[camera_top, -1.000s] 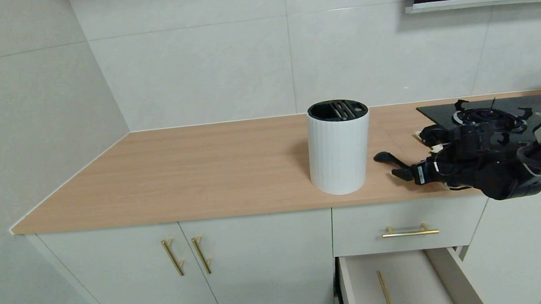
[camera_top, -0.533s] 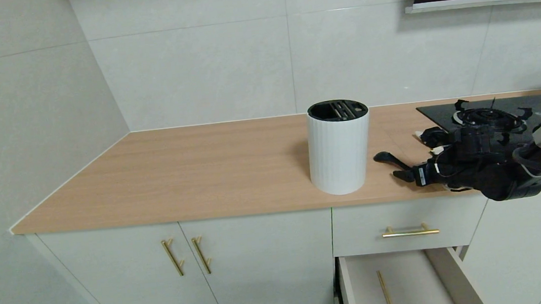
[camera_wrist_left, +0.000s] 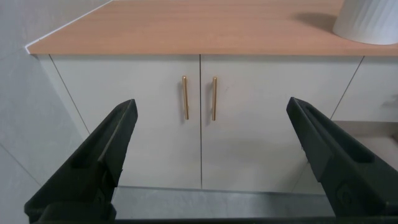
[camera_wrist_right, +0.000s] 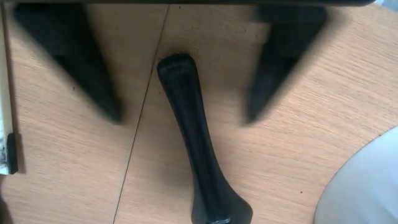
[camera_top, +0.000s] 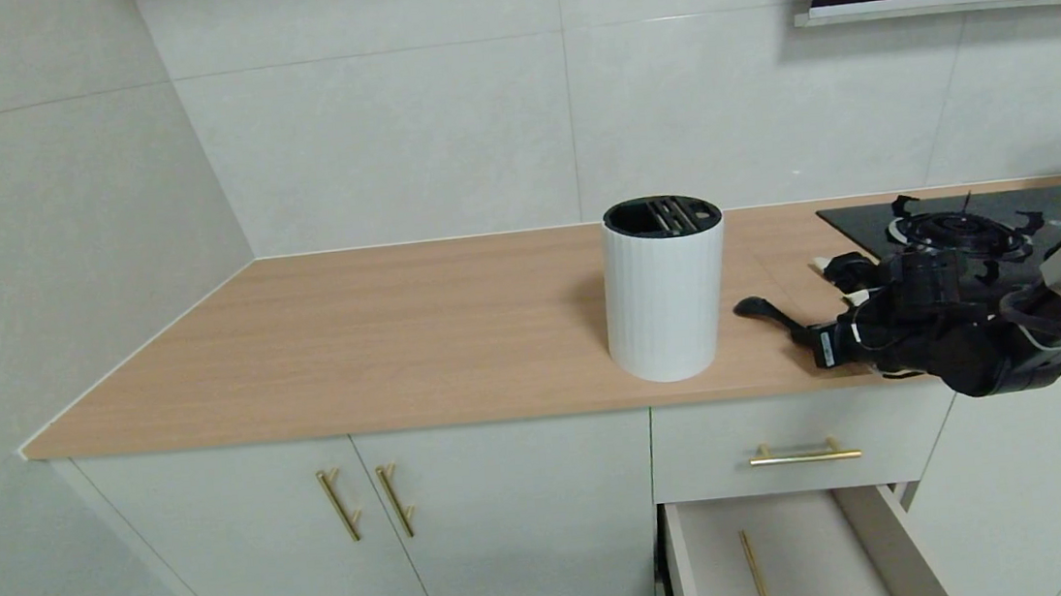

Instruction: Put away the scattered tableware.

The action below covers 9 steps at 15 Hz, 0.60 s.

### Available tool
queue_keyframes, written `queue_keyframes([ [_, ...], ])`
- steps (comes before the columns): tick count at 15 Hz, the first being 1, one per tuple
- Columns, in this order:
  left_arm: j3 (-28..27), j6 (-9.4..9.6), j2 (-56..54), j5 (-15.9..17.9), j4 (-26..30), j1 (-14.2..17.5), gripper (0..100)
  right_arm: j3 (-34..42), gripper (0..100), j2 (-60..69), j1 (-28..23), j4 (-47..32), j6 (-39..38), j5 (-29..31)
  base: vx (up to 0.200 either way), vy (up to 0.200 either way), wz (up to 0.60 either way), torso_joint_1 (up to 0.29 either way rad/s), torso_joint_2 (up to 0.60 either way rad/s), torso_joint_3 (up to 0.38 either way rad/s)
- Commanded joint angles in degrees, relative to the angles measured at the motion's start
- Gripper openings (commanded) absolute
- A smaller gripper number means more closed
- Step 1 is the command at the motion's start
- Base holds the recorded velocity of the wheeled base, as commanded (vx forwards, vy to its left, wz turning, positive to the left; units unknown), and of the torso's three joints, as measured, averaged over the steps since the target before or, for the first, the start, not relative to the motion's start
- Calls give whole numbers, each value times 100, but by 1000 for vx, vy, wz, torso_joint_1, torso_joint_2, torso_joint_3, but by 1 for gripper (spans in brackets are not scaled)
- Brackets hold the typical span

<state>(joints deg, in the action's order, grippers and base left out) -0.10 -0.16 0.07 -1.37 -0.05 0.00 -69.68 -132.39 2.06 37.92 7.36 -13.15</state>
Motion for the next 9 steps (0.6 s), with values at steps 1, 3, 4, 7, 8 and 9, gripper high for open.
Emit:
queue_keyframes([
  [1, 1, -2, 1, -4, 5, 0, 100, -2, 0, -24, 5, -13, 2, 6, 0, 0, 0, 0, 0, 0],
  [3, 1, -2, 1, -4, -4, 0, 100, -10, 0, -6, 5, -13, 2, -3, 0, 0, 0, 0, 0, 0],
  [4, 1, -2, 1, -4, -4, 0, 100, -10, 0, 3, 5, -22, 2, 6, 0, 0, 0, 0, 0, 0],
  [7, 1, -2, 1, -4, -4, 0, 100, -98, 0, 99, 5, -189, -33, 50, 0, 0, 0, 0, 0, 0],
  [8, 1, -2, 1, -4, -4, 0, 100, -292, 0, 178, 5, -725, -68, 138, 0, 0, 0, 0, 0, 0],
  [9, 1, -2, 1, -4, -4, 0, 100, -476, 0, 389, 5, -1490, -147, 252, 0, 0, 0, 0, 0, 0],
])
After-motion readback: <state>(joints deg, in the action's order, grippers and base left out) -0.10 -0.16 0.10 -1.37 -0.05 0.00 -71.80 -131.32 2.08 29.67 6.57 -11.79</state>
